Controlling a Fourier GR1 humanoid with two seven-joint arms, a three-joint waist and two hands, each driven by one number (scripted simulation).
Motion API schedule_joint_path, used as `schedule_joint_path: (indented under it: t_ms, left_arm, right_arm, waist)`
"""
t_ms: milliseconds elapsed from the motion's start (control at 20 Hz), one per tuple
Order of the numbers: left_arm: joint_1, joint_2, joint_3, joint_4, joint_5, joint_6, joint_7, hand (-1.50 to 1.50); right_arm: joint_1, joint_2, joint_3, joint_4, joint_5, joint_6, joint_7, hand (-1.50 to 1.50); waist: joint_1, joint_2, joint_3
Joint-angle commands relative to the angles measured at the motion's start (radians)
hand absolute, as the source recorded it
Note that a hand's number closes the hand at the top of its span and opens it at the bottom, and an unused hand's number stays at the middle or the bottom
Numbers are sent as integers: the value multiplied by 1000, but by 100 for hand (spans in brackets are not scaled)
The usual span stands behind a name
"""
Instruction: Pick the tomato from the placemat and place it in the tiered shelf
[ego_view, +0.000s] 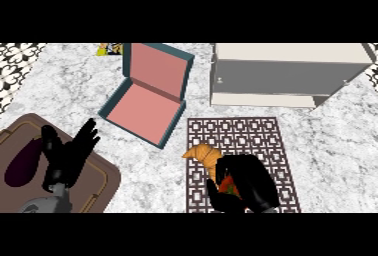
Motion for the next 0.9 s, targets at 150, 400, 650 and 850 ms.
schedule_joint_path:
  t_ms: [150,400,650,850]
  left_arm:
    - [6,13,18,-3,-2,0,7,0]
    - [48,19,30,-32,24,-28,-10,0]
    - [30,-6,-4,-54,-15,10,23,0]
    - [21,19,31,-15,16,-30,2,0]
  right_arm:
    - [-143,62,79,-229,-32,10,339,150]
    - [-271,63,-17,-466,19,126,512,150]
    - [-506,64,-74,-574,-28,291,780,150]
    - [-733,64,-251,-528,-93,352,842,150]
  waist:
    - [-5,-3,0]
    - [-9,-9,0]
    - [-4,-6,0]
    - [-2,-4,-1]
